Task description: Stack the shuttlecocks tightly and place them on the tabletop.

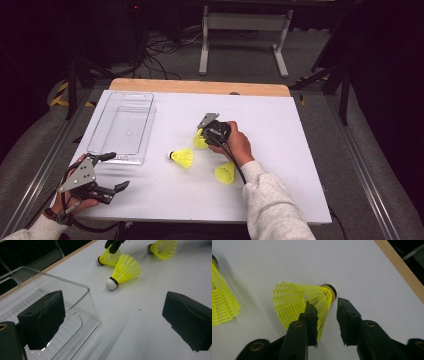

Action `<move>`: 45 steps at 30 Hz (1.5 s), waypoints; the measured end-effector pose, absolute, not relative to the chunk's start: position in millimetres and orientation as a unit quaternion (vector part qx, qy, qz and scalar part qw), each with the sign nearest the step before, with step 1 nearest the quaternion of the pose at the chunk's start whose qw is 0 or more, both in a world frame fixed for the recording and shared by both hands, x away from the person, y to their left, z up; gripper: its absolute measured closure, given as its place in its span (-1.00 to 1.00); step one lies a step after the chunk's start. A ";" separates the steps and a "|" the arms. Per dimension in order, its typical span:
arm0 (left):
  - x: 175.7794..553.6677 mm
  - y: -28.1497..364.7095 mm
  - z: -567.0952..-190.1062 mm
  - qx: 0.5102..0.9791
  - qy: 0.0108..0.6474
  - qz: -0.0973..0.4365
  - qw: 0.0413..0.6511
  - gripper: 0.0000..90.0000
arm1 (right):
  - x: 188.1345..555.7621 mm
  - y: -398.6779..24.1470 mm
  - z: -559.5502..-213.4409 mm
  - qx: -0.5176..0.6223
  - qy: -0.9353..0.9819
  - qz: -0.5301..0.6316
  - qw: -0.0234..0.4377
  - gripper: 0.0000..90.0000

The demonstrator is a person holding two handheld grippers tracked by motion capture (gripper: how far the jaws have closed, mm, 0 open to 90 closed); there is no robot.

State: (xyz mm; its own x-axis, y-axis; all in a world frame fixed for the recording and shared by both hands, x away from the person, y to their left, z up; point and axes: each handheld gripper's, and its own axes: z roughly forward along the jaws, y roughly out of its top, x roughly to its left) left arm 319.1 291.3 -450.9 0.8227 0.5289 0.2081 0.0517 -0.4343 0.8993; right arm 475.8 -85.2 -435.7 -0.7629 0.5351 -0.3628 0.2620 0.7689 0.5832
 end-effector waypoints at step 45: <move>320.3 290.7 -451.1 0.816 0.180 0.236 0.496 -0.87 | 446.3 -129.0 -398.0 0.204 0.872 0.376 0.237 1.00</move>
